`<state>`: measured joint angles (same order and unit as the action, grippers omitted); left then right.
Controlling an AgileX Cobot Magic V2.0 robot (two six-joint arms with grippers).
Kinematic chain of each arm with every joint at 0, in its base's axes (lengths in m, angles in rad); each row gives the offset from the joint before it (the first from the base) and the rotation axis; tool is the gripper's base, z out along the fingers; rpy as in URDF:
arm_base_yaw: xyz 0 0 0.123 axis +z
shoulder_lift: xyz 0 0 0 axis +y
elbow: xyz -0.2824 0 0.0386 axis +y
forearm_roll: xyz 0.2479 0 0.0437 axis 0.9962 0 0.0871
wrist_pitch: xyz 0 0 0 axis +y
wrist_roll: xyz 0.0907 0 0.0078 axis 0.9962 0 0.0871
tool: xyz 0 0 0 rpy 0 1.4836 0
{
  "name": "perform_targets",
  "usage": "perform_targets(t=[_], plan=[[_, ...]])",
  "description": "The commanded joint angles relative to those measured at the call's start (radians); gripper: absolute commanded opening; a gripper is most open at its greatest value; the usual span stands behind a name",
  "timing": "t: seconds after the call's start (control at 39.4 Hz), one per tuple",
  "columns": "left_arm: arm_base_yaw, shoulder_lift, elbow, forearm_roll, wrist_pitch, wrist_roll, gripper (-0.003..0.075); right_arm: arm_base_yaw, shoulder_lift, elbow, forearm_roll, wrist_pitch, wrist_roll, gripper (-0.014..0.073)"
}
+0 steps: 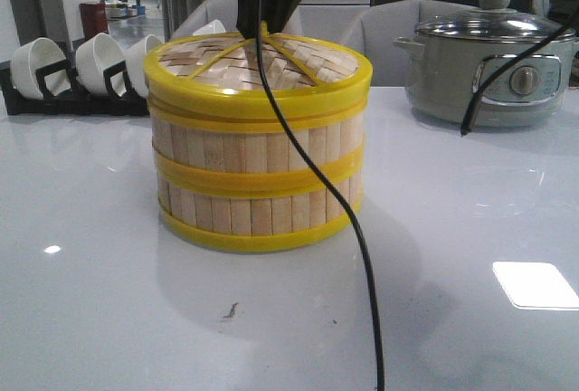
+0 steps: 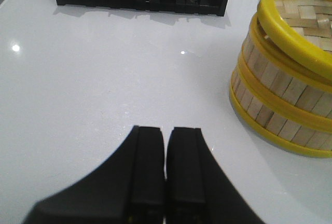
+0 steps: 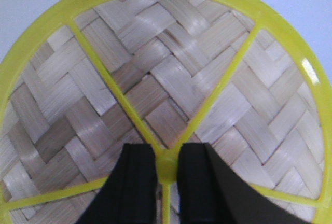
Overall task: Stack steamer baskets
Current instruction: 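Carry the lid over the stacked baskets and lower it on top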
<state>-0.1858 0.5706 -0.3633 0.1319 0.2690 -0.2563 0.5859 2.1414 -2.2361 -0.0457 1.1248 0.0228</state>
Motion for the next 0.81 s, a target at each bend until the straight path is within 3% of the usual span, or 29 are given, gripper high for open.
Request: perform_targets(t=[0.0,0.79], plan=[[0.0,-0.002,-0.031,0.002,-0.087,-0.006,0.0086,-0.007,-0.069,-0.037,-0.02,-0.081,-0.006,0.0053],[0.0,-0.002,-0.031,0.002,-0.087,-0.006,0.0086,-0.007,-0.065,-0.031,-0.019,-0.054,-0.006,0.006]])
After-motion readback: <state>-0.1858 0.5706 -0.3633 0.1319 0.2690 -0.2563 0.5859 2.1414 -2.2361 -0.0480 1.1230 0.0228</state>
